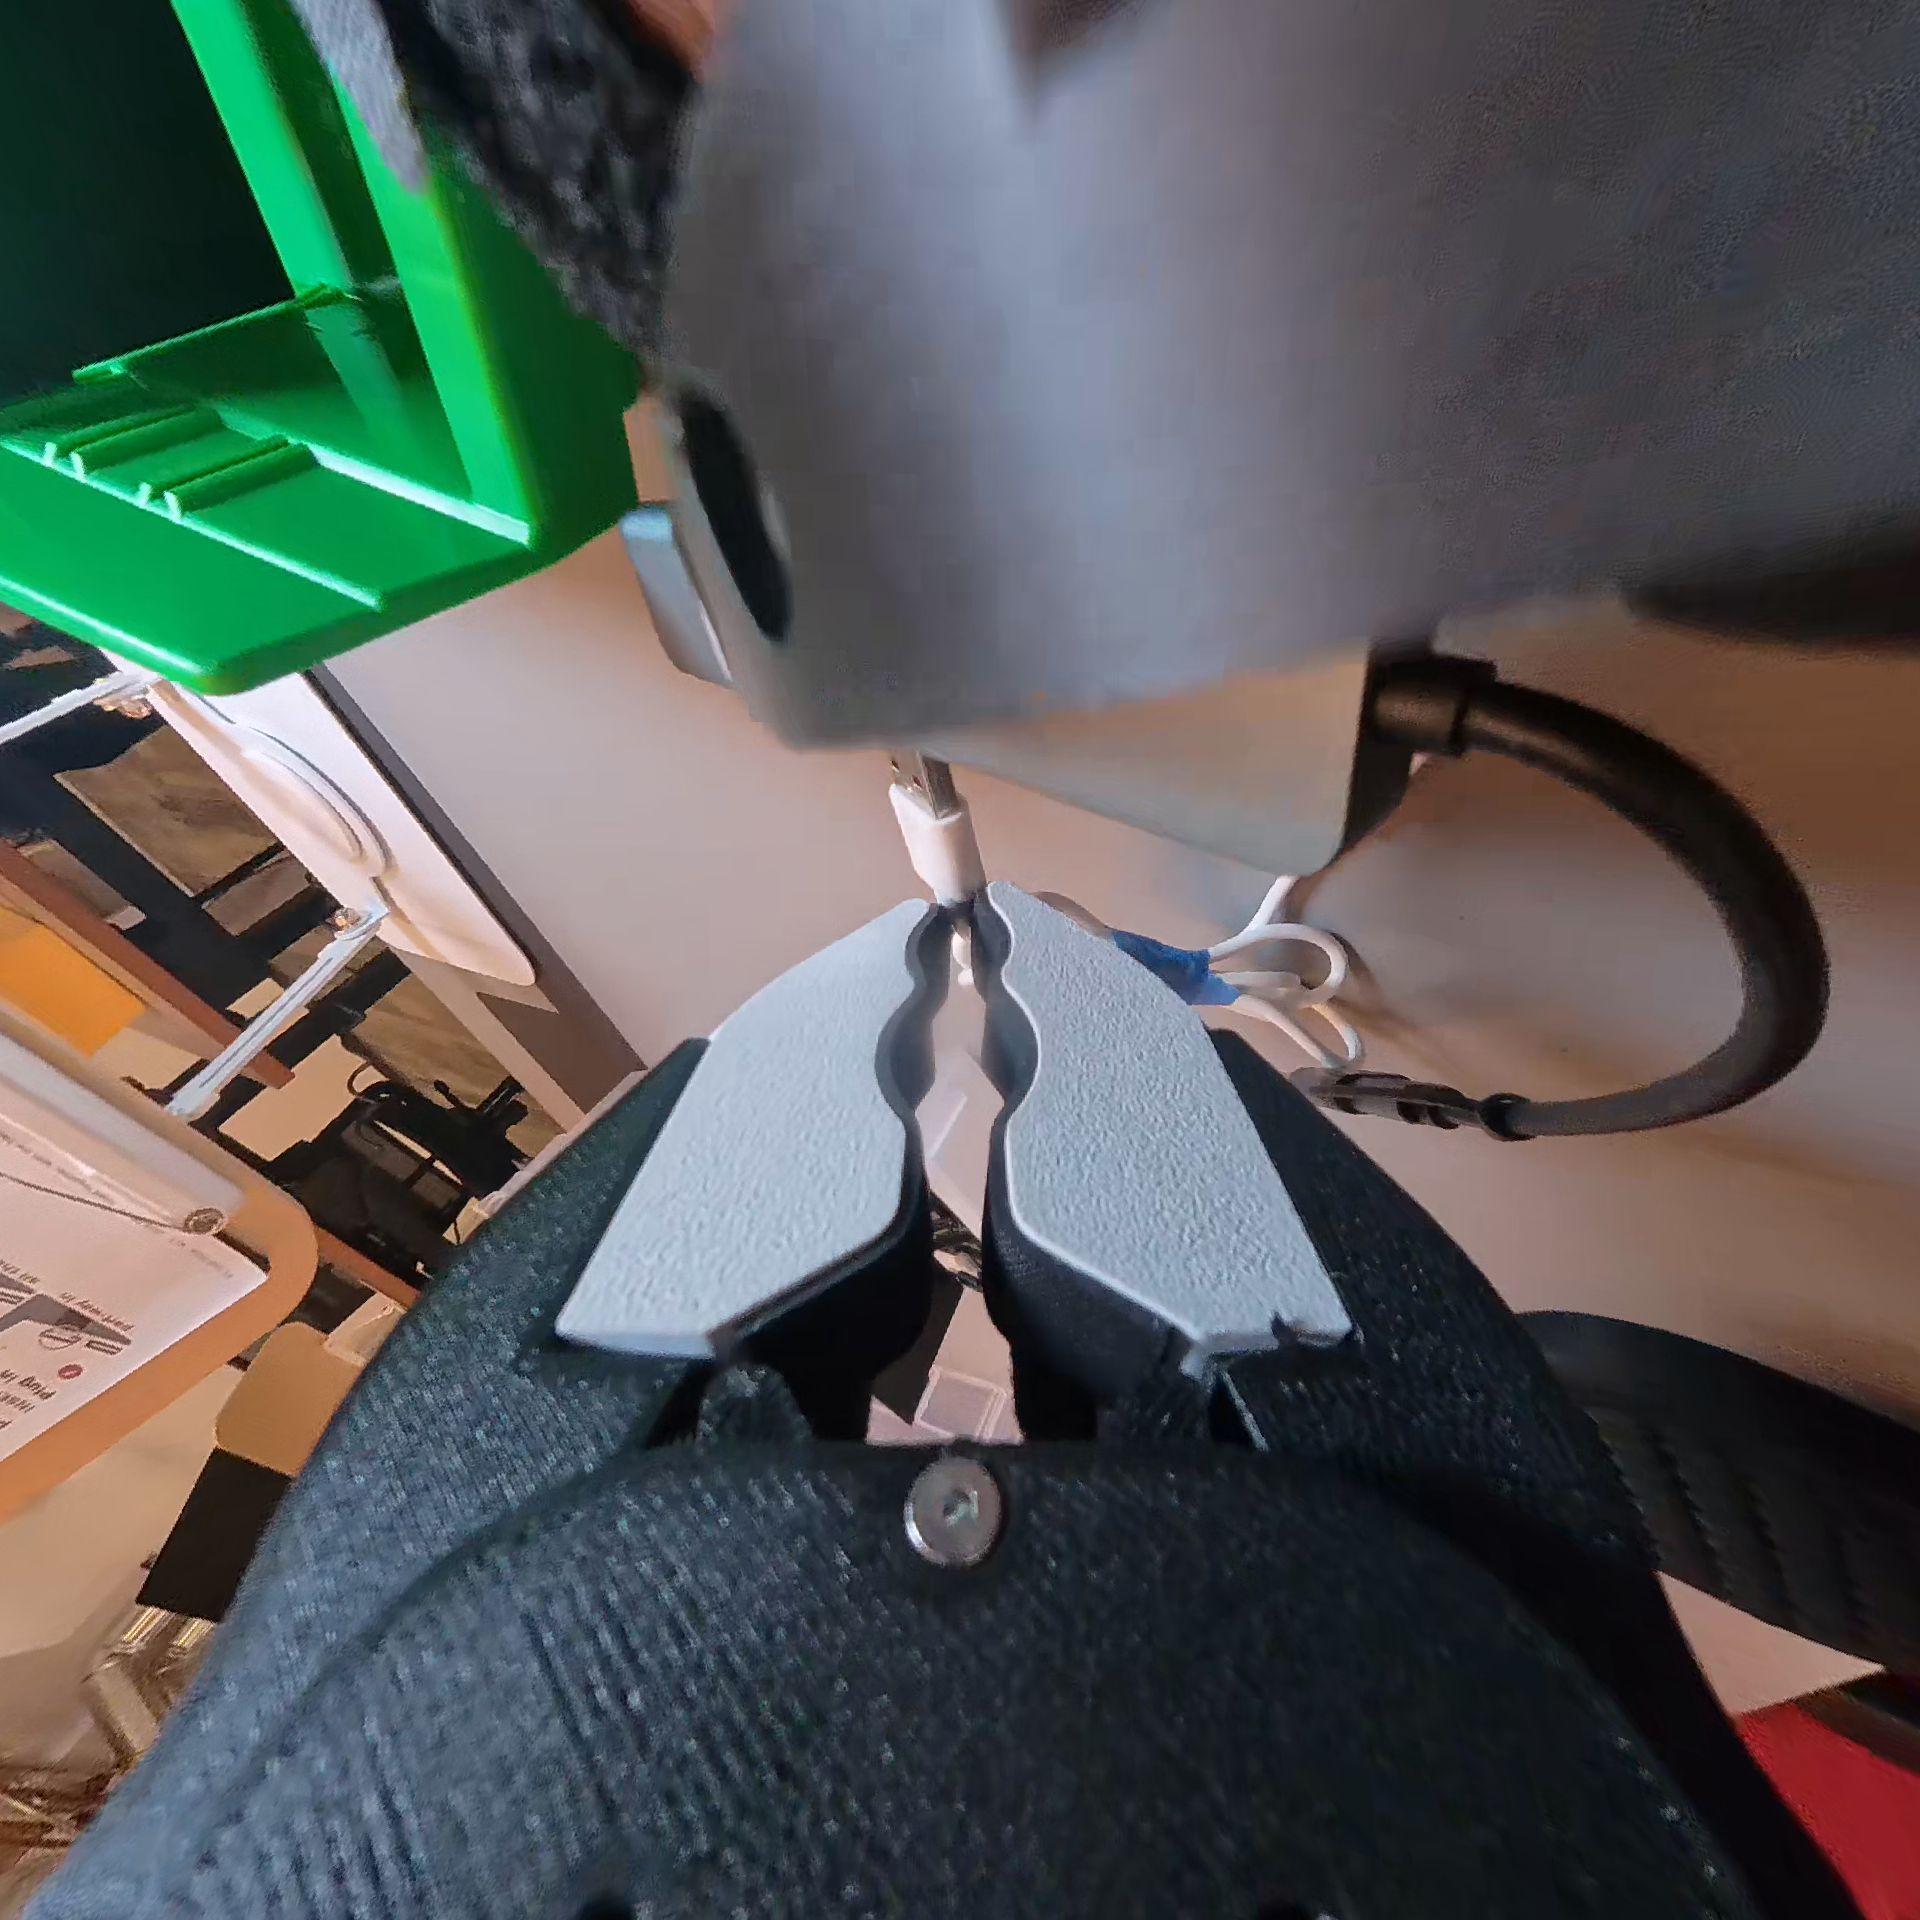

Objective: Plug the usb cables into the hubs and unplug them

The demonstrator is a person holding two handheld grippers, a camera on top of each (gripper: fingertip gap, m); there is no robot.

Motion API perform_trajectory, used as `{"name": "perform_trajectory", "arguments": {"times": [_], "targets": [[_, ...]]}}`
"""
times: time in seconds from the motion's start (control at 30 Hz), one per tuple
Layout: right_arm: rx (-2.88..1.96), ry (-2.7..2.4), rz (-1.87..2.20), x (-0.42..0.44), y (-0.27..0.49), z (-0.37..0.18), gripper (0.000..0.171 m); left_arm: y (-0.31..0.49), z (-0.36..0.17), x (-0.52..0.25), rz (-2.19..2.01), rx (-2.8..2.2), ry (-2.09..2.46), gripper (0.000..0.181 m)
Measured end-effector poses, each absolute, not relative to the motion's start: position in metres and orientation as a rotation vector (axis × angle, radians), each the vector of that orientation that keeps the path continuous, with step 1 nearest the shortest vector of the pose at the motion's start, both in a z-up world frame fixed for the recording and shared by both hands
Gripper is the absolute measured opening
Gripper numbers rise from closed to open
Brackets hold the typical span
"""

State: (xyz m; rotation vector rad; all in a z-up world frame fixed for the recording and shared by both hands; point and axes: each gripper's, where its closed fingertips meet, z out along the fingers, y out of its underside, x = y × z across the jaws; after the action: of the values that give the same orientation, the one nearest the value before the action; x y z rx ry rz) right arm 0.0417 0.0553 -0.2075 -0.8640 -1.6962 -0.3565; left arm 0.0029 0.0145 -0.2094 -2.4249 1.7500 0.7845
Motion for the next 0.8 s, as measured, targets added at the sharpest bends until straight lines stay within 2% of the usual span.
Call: {"name": "perform_trajectory", "arguments": {"times": [0.4,0.6,0.8], "targets": [[-0.814,-1.752,-0.334,0.038,0.054,-0.216,0.010,0.006,-0.210,0.007,0.375,-2.496,1.695,0.005],[-0.816,-1.768,-0.162,0.034,0.042,-0.211,0.011,0.001,-0.211,0.002,0.552,-2.403,1.778,0.004],[-0.879,-1.740,-0.236,0.035,0.044,-0.204,0.010,0.006,-0.205,-0.005,0.695,-2.409,1.793,0.004]]}}
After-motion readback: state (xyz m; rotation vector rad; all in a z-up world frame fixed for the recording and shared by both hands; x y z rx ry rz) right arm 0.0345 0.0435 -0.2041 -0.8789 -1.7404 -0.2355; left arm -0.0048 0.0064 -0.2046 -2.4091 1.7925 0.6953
